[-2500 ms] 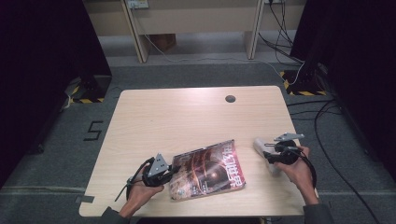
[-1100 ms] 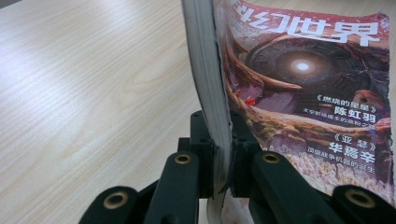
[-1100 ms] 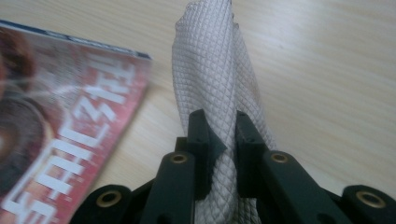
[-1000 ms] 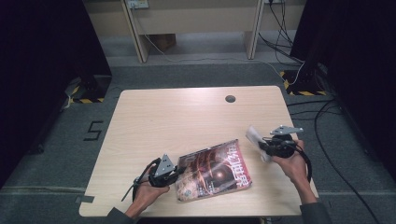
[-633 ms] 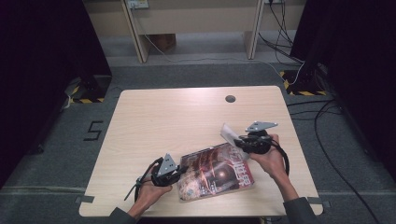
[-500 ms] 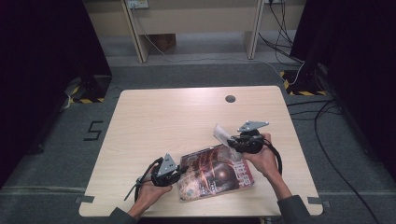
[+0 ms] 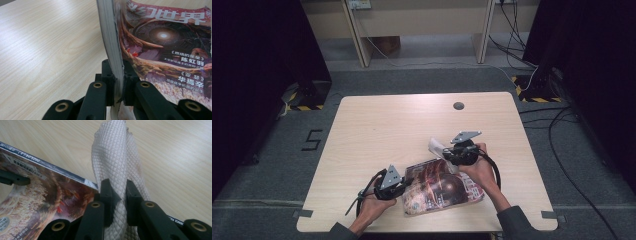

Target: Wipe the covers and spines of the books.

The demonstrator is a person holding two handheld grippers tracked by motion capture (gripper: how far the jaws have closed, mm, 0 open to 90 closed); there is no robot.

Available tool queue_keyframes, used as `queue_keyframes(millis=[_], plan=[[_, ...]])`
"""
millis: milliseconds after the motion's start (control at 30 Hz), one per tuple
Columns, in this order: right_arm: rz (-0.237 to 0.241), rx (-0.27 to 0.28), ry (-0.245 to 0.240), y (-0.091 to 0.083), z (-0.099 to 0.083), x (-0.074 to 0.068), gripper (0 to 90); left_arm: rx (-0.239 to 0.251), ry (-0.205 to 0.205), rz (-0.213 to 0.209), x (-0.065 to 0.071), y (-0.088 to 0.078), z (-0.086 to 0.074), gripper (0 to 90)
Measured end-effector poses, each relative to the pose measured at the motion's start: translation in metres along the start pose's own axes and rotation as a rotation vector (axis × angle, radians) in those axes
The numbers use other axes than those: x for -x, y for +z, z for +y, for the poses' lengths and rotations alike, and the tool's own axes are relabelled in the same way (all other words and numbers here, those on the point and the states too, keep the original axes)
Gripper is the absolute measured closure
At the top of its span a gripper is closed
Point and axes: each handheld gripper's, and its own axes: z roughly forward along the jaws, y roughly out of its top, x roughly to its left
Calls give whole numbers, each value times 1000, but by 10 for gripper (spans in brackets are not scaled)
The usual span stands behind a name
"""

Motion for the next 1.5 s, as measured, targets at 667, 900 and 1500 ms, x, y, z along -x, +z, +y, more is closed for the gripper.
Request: queue_keyframes(millis=[667,900,1500], plan=[[78,22,-75,6,18,-36,806,-5,3,18,1,1,0,828],[119,37,-108,6,27,-53,806,-4,5,20,1,2,0,827],[182,52,-174,10,46,-87,804,-3,5,30,2,2,0,819]])
